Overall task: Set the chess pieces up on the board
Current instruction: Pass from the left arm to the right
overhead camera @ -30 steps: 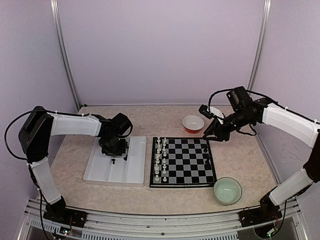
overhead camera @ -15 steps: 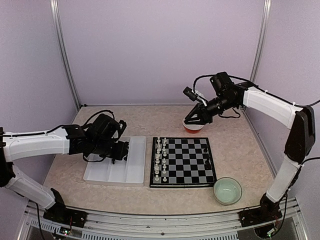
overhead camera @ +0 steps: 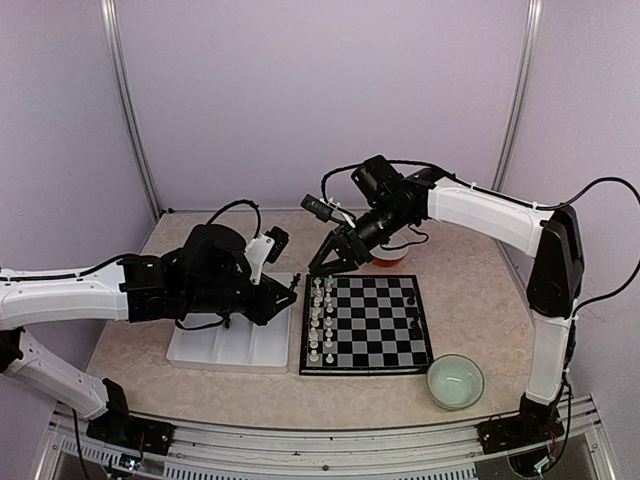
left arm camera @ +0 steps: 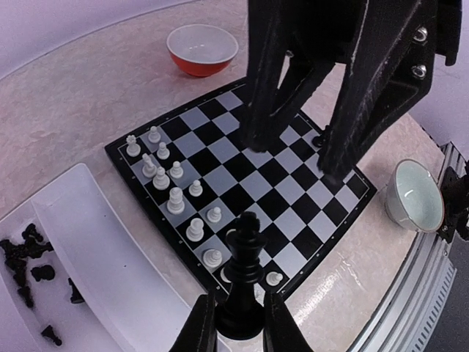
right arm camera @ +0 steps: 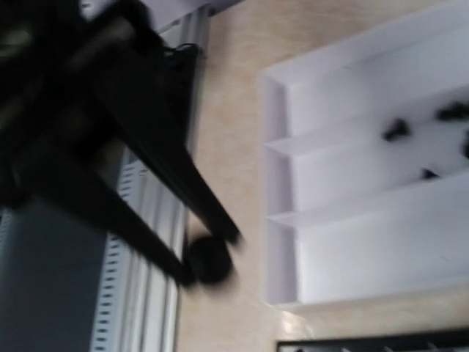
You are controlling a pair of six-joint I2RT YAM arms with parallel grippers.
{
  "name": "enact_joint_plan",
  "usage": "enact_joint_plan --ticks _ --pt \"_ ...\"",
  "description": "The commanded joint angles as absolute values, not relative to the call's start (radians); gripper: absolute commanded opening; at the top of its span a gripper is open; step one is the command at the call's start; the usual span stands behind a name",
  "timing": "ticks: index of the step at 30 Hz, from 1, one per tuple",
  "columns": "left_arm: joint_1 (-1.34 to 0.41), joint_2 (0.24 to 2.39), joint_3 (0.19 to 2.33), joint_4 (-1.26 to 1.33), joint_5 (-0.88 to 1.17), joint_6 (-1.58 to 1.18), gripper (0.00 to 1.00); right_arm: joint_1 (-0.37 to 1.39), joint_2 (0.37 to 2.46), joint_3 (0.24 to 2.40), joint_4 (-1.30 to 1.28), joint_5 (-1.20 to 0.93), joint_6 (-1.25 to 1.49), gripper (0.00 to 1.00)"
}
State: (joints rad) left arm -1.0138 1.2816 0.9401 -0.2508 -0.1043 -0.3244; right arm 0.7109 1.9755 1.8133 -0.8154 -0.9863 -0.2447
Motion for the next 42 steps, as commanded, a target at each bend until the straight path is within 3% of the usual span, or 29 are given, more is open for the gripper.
enact_joint_plan --ticks 1,8,15,23,25,32,42 --pt "-1.057 1.336 1.008 -0.211 -0.109 -0.291 0.12 0.742 1.973 1.861 -0.841 -1.036 -0.241 0.35" --pt "-1.081 1.371 1.043 -0.197 -0.122 -0.286 0.12 0.762 1.965 1.829 -0.849 -1.013 -0.251 0.34" --pt "-1.083 1.37 1.05 -0.198 -0.14 -0.285 0.11 0.763 1.957 1.817 -0.853 -1.012 -0.254 0.26" --pt "-1.083 1.376 1.048 -0.183 -0.156 -0.284 0.11 0.762 1.955 1.807 -0.857 -1.025 -0.258 0.05" --pt "-1.083 1.379 1.049 -0.183 -0.167 -0.283 0.16 0.762 1.952 1.806 -0.857 -1.019 -0.261 0.02" --pt "-1.083 1.39 1.044 -0.209 -0.202 -0.277 0.51 0.725 1.891 1.792 -0.879 -0.885 -0.312 0.0" --pt "-1.085 1.39 1.019 -0.195 -0.232 -0.27 0.54 0.571 1.641 1.475 -0.822 -0.38 -0.456 0.0"
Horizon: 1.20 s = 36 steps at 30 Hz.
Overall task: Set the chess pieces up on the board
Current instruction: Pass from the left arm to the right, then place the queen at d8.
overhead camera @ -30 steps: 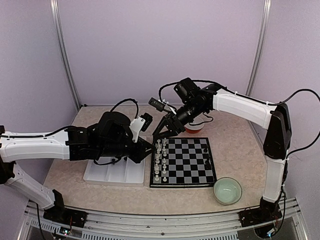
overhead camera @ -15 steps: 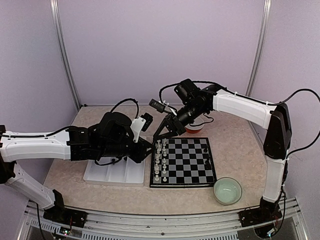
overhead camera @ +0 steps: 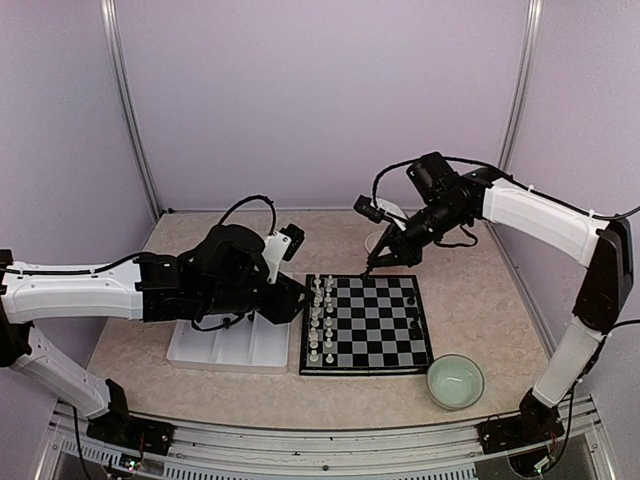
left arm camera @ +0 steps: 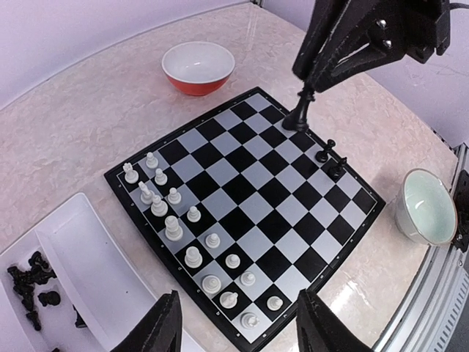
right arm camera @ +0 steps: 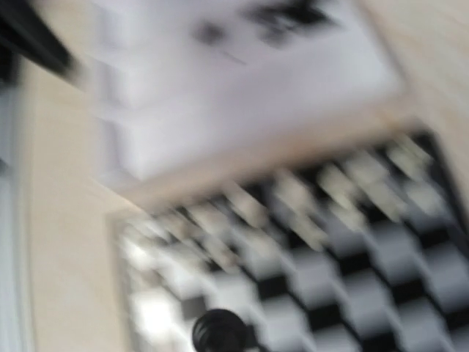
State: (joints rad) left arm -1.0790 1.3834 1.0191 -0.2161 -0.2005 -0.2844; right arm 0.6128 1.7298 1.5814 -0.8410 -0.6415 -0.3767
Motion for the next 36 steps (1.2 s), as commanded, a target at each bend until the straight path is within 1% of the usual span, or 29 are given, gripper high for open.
enact_joint_plan --ticks 1,6,11,22,36 --pt "-1.084 1.397 1.021 -0.194 -0.238 -0.269 0.54 0.557 1.624 1.426 -0.815 -0.336 -0.466 0.0" --pt "-1.082 1.445 1.046 -0.207 -0.243 -0.254 0.54 0.503 1.605 1.299 -0.806 -0.185 -0.498 0.0" --pt "-1.082 1.482 1.067 -0.216 -0.241 -0.247 0.54 0.488 1.635 1.243 -0.764 -0.138 -0.487 0.0" --pt "-1.083 1.479 1.059 -0.219 -0.246 -0.261 0.54 0.485 1.726 1.241 -0.72 -0.14 -0.473 0.0" --pt "-1.082 1.487 1.057 -0.221 -0.253 -0.258 0.54 0.485 1.749 1.232 -0.734 -0.142 -0.481 0.0"
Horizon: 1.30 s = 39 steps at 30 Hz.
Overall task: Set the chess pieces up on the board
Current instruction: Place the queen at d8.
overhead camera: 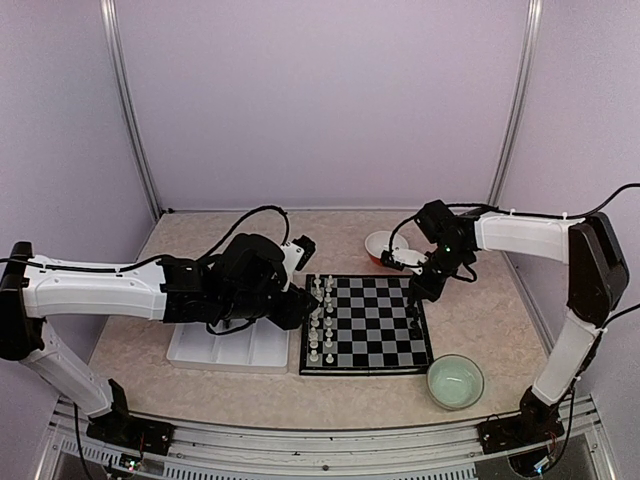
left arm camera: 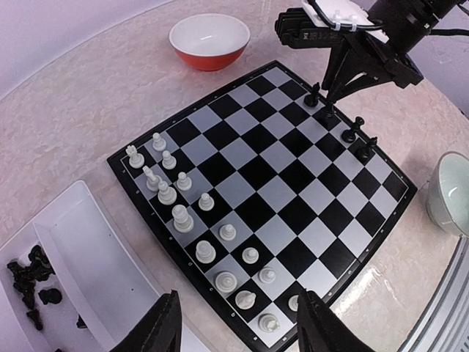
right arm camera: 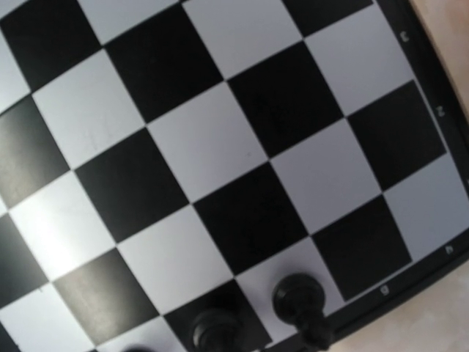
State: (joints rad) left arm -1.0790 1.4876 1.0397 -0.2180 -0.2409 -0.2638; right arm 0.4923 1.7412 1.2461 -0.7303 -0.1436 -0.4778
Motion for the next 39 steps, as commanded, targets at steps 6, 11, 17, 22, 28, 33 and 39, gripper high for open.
enact_joint_plan --ticks 6,11,17,22,28,33,39 --pt "-1.082 1.491 1.052 -0.217 -0.253 -0.262 0.54 0.485 1.752 1.228 -0.738 -0.15 -0.48 0.0" --pt "-1.082 1.494 1.052 -0.221 -0.251 -0.264 0.54 0.486 1.758 1.224 -0.737 -0.149 -0.479 0.0" --pt "-1.083 1.496 1.051 -0.223 -0.258 -0.265 0.54 0.485 1.759 1.217 -0.73 -0.147 -0.479 0.08" --pt "-1.082 1.496 1.052 -0.228 -0.256 -0.271 0.54 0.485 1.756 1.231 -0.744 -0.15 -0.475 0.18" --pt "-1.08 1.477 1.052 -0.255 -0.284 -0.287 0.54 0.486 1.714 1.354 -0.847 -0.205 -0.452 0.23" --pt "-1.054 1.449 1.025 -0.334 -0.373 -0.387 0.54 0.485 1.675 1.471 -0.898 -0.292 -0.441 0.25" --pt "-0.88 1.399 0.909 -0.477 -0.364 -0.622 0.47 0.485 1.619 1.408 -0.807 -0.367 -0.462 0.25"
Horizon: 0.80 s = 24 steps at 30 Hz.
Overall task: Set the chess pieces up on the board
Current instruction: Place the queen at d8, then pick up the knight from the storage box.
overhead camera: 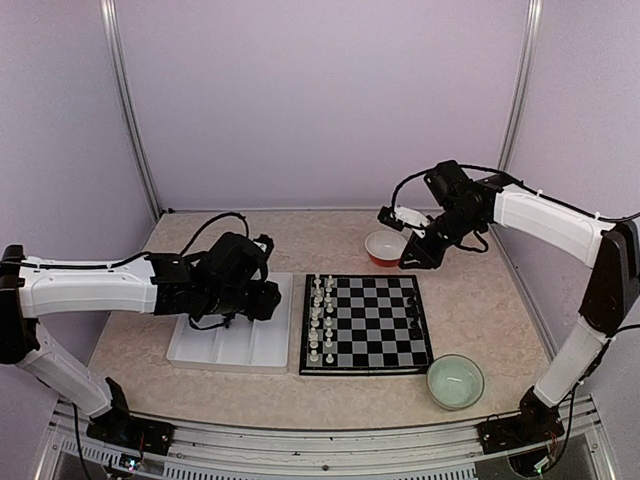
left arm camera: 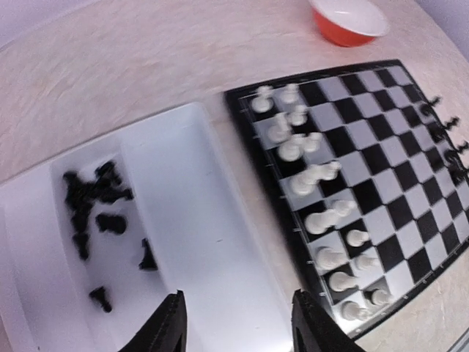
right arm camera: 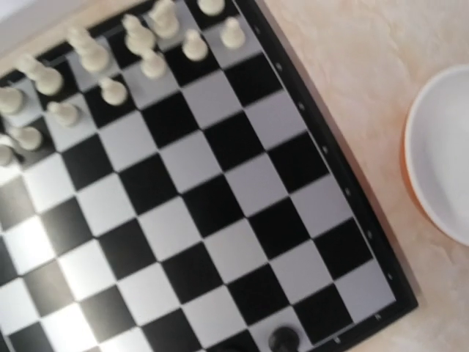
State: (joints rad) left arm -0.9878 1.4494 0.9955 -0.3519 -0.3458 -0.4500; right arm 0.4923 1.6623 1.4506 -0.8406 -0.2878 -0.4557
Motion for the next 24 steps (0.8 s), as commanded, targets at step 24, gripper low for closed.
enact_joint_plan --ticks 24 --pt "-0.69 1.697 1.077 -0.505 -0.267 -0.605 0.39 0.486 1.562 1.288 -0.704 -0.463 -0.456 0.24"
